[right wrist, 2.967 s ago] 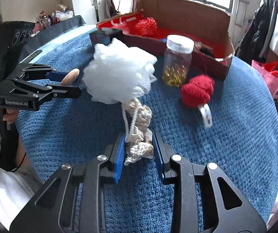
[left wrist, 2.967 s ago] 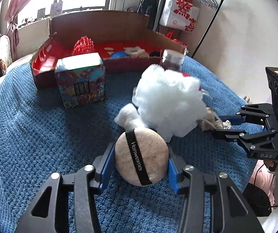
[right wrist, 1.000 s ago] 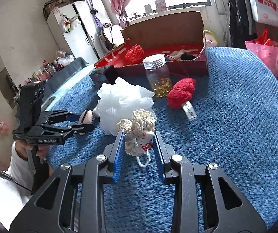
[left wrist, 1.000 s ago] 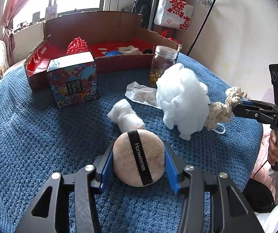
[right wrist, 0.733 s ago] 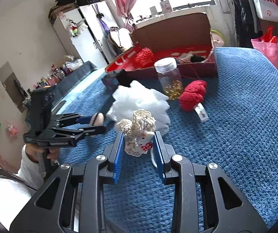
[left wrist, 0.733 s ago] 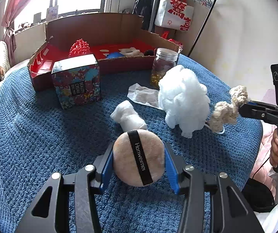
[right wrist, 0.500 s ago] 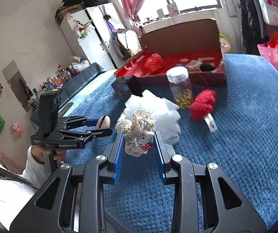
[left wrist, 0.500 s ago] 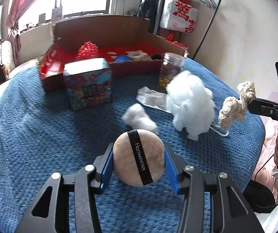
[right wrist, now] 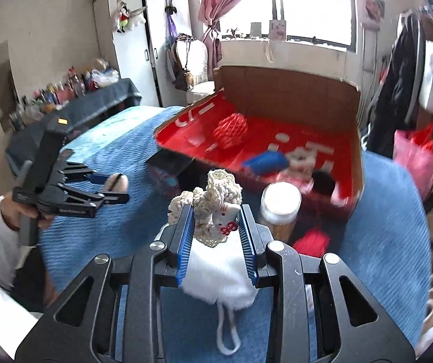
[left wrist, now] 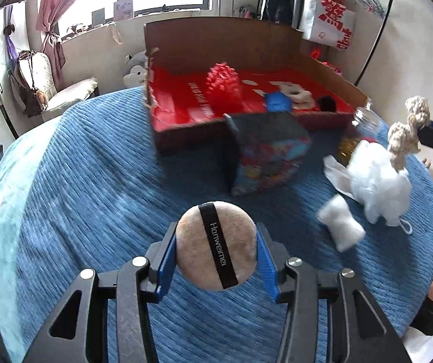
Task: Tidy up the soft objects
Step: 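Carry the powder puff and crochet rope into the red box with both tools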
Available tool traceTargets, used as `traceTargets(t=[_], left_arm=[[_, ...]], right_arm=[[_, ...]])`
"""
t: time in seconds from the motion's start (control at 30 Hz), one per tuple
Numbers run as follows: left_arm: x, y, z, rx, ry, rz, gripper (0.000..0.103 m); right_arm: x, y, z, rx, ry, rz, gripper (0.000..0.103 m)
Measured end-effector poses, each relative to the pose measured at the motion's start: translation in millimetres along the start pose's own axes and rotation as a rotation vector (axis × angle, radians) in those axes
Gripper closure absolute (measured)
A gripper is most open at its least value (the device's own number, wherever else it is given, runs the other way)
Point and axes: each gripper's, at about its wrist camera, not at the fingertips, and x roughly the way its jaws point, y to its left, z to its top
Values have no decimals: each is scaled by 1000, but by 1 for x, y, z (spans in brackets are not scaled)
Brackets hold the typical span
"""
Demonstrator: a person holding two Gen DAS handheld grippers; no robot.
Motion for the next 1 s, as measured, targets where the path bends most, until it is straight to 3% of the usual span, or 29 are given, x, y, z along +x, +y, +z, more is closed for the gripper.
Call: traceTargets(t=[0.23,0.53,0.77,1.0], left_arm=[[-3,21,36,34,-19,-5,53],[1,26,96,125,-30,-57,53],[44,19,138,180,69,-130,53],[91,18,162,207,195,-138,53]], right_arm=[[28,-3,35,-74,29,-48,75],[81,-11,72,-162,109,-48,75],[136,-36,101,-118,241,80,75],[198,-72,115,-10,425,210,75]])
